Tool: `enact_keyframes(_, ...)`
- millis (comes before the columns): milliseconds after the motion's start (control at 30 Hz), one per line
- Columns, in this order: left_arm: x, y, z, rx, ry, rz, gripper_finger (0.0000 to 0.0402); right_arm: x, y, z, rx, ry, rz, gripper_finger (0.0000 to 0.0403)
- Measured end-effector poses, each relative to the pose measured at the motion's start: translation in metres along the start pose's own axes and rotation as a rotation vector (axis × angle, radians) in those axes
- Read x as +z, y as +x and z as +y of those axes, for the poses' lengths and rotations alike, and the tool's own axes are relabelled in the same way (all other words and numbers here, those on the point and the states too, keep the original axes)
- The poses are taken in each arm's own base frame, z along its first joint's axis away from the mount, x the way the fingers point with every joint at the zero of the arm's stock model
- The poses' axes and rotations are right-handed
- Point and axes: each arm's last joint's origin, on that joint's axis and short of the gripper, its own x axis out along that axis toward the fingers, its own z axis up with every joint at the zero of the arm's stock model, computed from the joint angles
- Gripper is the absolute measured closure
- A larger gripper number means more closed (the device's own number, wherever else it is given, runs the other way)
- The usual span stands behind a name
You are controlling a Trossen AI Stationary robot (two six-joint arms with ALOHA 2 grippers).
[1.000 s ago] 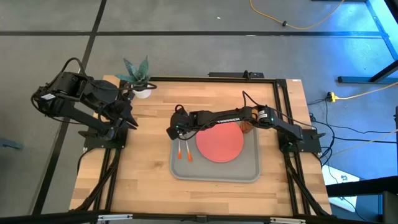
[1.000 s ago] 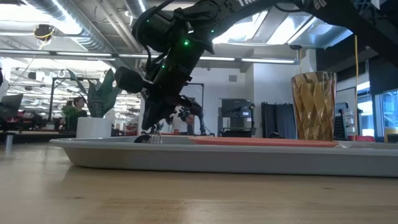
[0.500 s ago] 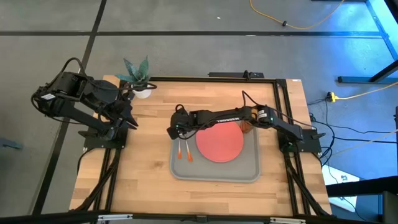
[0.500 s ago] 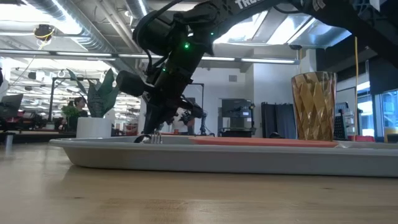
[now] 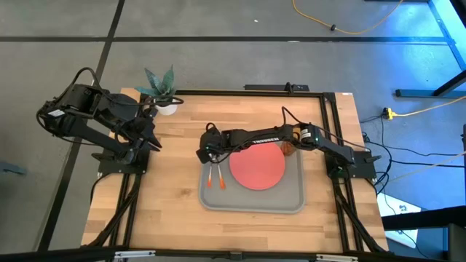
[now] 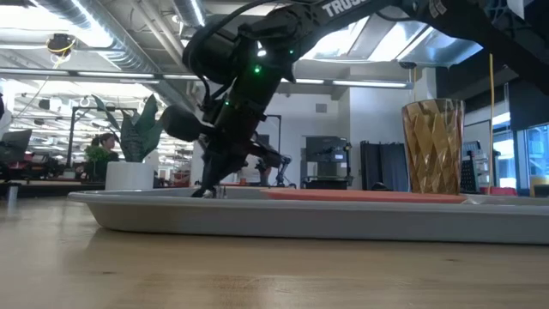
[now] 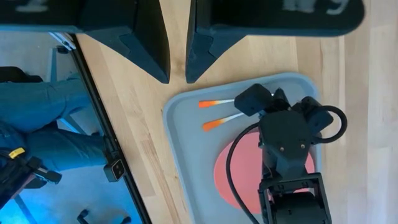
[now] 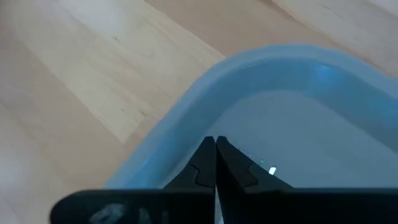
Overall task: Pick and place plate/cup/fork/spoon on tray
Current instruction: Adjust the orange fork
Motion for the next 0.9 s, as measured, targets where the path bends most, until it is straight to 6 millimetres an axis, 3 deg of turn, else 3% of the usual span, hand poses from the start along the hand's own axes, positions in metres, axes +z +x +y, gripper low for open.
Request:
enact_keyframes(433, 0.0000, 0.0001, 0.0000, 0.000, 0.000, 0.000, 0.0356, -0.0056, -0.0006, -0.0067, -0.087, 0.023, 0.033, 0.0399)
enact_keyframes(900, 0.0000, 0.0001, 0.0000, -0.001, 0.001, 0.000, 0.0356, -0.0094, -0.0033, 0.0033, -0.076, -0.051, -0.033, 0.0398)
